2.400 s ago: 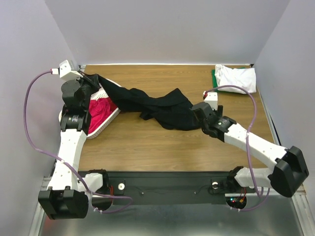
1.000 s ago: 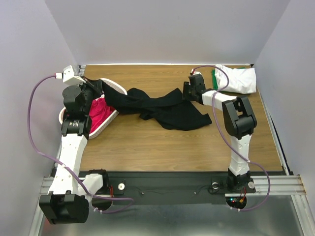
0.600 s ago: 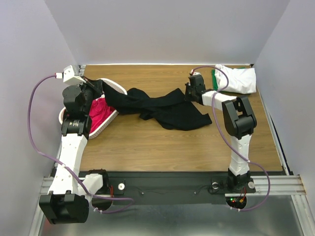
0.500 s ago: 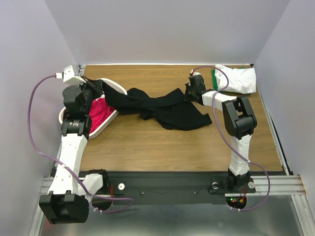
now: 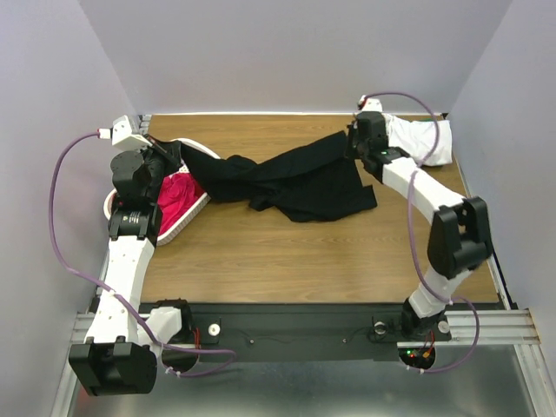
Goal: Fold and stack the t-shirts
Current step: Flatten the tshirt out
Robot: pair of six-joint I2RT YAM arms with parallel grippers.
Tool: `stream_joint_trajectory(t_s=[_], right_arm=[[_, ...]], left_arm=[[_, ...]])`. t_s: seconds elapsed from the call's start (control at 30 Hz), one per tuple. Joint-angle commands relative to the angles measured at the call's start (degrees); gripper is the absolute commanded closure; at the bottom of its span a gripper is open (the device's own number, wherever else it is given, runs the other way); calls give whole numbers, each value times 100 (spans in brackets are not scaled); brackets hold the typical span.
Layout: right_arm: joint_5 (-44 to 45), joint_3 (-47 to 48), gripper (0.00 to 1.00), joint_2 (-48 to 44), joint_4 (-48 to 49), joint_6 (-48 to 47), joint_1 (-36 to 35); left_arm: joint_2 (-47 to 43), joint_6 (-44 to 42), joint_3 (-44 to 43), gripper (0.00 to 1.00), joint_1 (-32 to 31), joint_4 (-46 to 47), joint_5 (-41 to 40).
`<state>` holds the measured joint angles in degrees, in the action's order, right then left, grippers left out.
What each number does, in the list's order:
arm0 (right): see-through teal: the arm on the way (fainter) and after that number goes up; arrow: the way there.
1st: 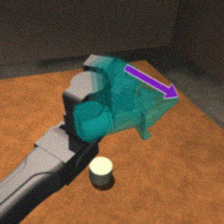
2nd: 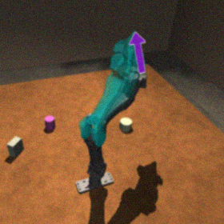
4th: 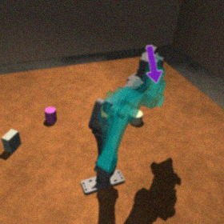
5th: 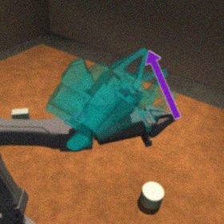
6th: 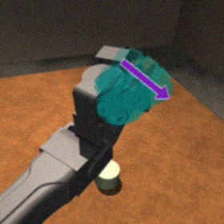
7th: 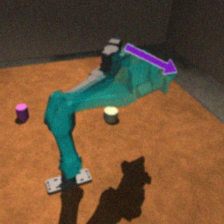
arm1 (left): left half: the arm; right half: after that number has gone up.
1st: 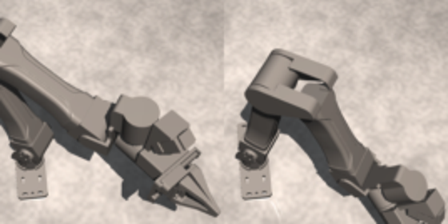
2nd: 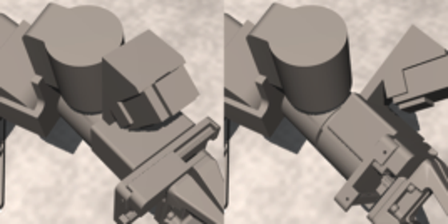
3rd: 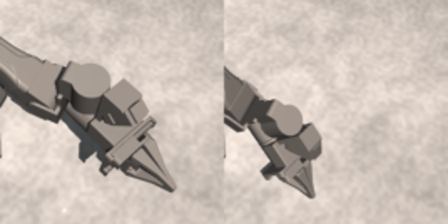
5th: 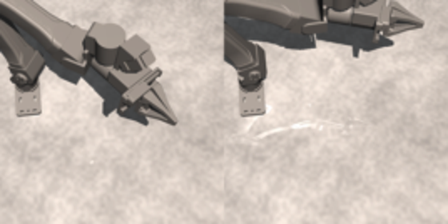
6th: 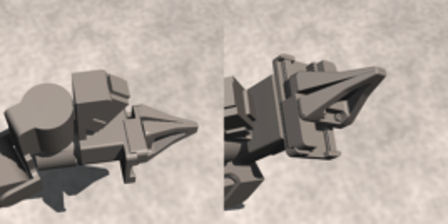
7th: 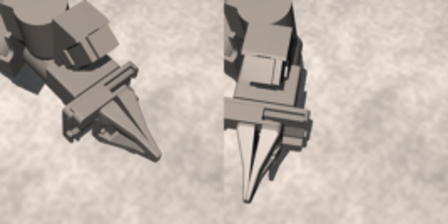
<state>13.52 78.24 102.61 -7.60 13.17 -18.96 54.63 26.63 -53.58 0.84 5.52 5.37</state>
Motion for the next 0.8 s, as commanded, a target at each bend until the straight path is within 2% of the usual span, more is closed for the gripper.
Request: stream_joint_trajectory(t_s=[0.0,0.17,0.23,0.33,0.37,0.43,0.53,0.63,0.73,0.77], right_arm=[[599,60,99,-829,-249,-280,138],[521,-352,99,-1488,-673,-61,138],[468,-800,98,-1840,-743,71,138],[397,-1415,88,-2157,-822,308,138],[397,-1556,81,-2209,-831,405,138],[432,-1916,77,-2236,-831,546,138],[424,-2189,77,-2097,-840,660,138],[231,-2286,91,-1894,-823,687,138],[81,-2313,93,-1780,-805,696,138],[-76,-2365,90,-1736,-727,713,138]], left_arm=[[-101,-53,-135,100,13,213,-18],[-233,-88,-153,100,13,125,-18],[-269,-88,-126,100,13,99,-9],[-260,-79,-100,100,13,90,43],[-251,-79,-82,100,13,98,87],[-208,-71,-65,100,13,99,131],[-190,-70,-47,100,4,125,158],[-190,-70,-3,100,13,142,158],[-198,-70,32,100,13,160,167],[-207,-70,49,100,4,169,167]])
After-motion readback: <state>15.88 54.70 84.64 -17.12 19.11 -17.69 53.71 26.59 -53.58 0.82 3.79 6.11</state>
